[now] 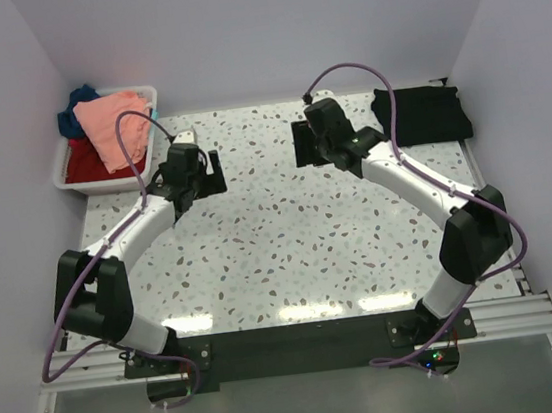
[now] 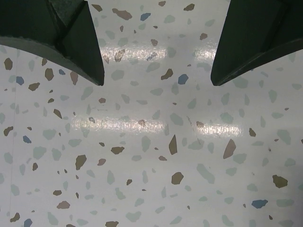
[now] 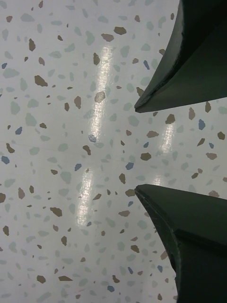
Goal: Fold and stack the t-shirts
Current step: Grab the tshirt from the pile
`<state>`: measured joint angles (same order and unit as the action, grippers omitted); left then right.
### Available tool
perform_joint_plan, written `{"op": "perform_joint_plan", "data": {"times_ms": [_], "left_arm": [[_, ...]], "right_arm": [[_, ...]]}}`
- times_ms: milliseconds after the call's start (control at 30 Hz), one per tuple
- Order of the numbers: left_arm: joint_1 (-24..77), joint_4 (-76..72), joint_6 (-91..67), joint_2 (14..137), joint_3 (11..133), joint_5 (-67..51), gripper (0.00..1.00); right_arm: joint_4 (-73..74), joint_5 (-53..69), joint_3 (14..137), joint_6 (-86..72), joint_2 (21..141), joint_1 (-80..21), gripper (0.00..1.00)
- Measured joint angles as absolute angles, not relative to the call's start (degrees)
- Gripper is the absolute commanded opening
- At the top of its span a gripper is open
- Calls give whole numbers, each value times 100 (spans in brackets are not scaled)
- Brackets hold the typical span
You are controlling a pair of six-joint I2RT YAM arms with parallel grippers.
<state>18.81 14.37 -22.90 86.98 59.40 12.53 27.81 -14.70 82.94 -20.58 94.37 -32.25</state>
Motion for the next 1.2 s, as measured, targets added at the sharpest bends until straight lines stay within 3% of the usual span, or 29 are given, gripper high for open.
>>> {"op": "perform_joint_plan", "data": {"times_ms": [133, 233, 633, 1200], "left_arm": [[1883, 1468, -2287, 8698, 5975, 1286, 100], [1883, 1509, -2287, 8698, 6073, 1389, 100], [1787, 1863, -2137, 8932, 7183, 2255, 93], [213, 2018, -2338, 10429, 9067, 2486, 91]], "right_arm": [[2779, -1402, 8368, -2060, 9478, -3225, 68], [2749, -1400, 8355, -2069, 9480, -3232, 74], [2554, -1444, 8215, -2084, 9432, -3236, 73], [2569, -1448, 8215, -2084, 9445, -3236, 72]]}}
